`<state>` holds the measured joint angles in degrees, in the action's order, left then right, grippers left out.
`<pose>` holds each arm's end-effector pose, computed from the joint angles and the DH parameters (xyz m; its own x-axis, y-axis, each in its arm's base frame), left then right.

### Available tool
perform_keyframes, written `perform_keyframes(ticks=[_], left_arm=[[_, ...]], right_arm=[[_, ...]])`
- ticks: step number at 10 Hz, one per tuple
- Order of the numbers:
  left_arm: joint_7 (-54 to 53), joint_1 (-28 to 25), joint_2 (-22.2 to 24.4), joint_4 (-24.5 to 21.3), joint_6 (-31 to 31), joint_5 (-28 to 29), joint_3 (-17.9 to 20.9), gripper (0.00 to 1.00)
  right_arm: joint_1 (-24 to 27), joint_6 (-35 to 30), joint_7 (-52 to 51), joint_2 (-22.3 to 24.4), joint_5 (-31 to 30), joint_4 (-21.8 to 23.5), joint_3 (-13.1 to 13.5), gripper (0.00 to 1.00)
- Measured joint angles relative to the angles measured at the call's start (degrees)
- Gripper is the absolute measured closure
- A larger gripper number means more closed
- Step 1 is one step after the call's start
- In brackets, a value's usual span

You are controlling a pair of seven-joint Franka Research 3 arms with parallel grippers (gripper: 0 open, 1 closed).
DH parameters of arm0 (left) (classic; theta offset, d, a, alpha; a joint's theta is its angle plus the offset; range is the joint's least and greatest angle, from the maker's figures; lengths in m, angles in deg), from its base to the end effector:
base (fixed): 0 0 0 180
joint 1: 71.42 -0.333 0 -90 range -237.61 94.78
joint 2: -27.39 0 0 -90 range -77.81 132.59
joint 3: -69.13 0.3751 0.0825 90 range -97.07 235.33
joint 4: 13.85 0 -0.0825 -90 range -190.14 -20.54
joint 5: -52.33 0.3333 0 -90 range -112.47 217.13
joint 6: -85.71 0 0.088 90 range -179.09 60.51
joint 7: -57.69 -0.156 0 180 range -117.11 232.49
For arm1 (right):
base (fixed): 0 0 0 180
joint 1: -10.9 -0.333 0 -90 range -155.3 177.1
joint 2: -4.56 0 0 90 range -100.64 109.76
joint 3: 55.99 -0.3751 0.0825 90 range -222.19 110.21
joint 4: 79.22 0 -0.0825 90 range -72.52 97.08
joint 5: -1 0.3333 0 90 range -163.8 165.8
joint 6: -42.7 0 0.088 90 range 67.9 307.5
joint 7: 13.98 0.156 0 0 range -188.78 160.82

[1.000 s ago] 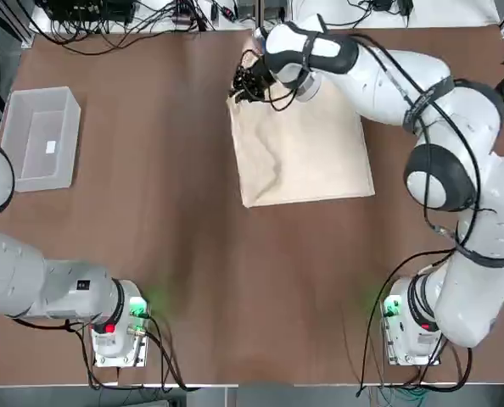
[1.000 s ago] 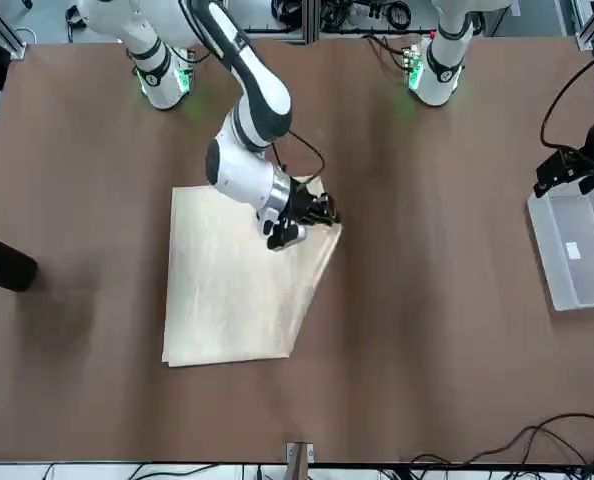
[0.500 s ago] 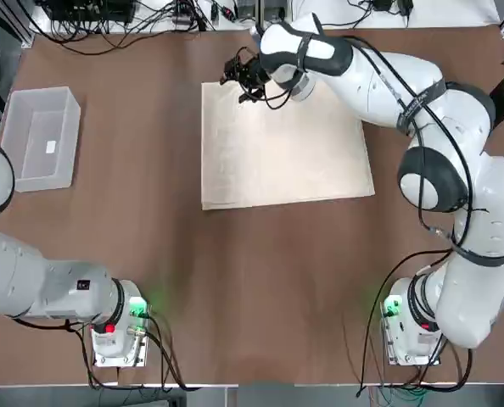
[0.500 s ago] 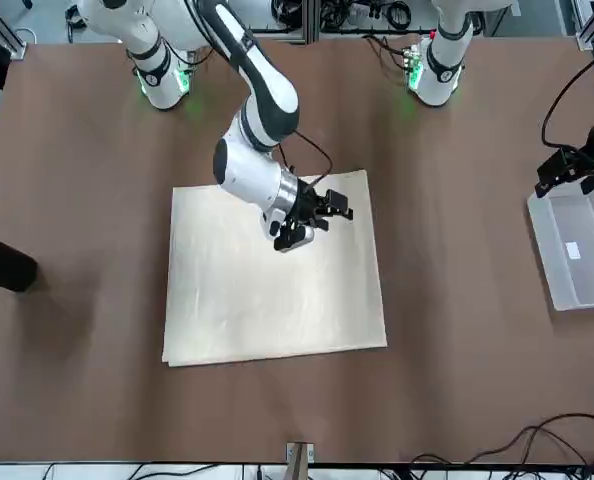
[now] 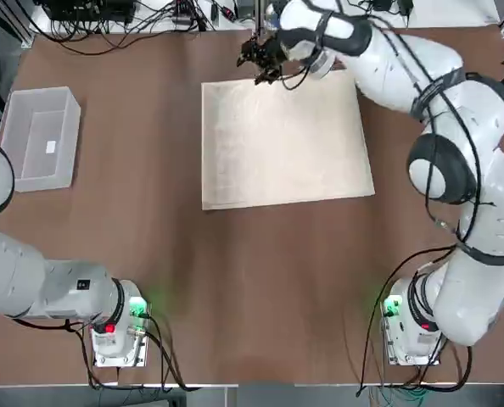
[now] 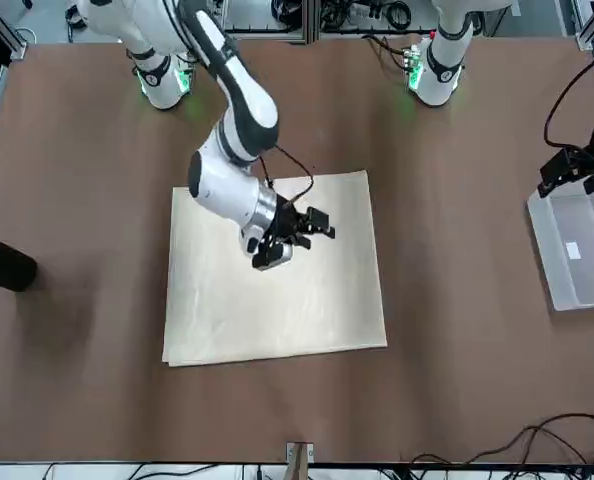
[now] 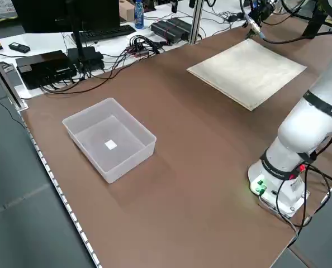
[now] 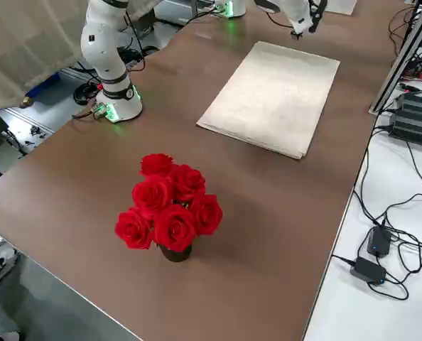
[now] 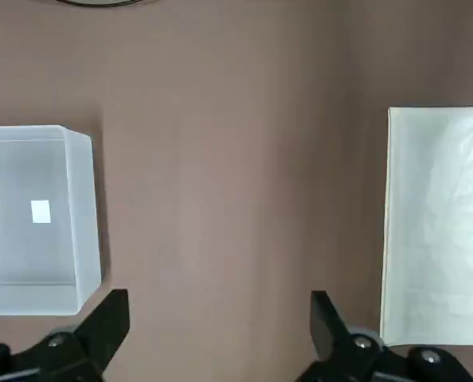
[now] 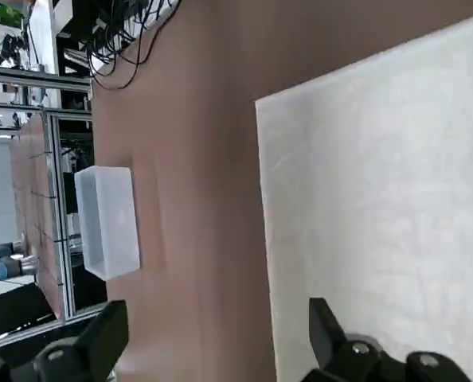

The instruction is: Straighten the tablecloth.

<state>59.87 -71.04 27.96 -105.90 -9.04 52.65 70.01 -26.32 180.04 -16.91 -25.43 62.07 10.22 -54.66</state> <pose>0.5108 0.0053 0.6320 0.9973 0.0463 0.0572 0.0466 -0.9989 -0.0033 0.5699 0.4607 0.4214 0.9991 -0.0367 0.0231 -0.0065 -0.6540 -0.7565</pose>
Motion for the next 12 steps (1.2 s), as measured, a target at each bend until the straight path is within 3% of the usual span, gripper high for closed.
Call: perform_keyframes(ticks=[2,5,10,12], left_arm=[[0.00,-0.02,-0.07,0.01,0.00,0.00,0.00,0.00],[0.00,-0.05,-0.19,0.03,0.00,0.00,-0.01,0.00],[0.00,-0.07,-0.31,0.09,0.00,0.00,-0.01,0.00],[0.00,-0.08,-0.38,0.13,0.00,0.00,-0.02,0.00]], right_arm=[[5.90,-10.51,-2.45,4.59,-7.89,1.63,0.97,0.00],[15.25,-26.02,-3.35,11.41,-27.04,1.96,1.66,0.00],[24.95,-38.61,-3.74,22.07,-53.83,1.95,1.65,0.00],[29.99,-42.02,-3.73,26.41,-58.72,1.93,1.70,0.00]])
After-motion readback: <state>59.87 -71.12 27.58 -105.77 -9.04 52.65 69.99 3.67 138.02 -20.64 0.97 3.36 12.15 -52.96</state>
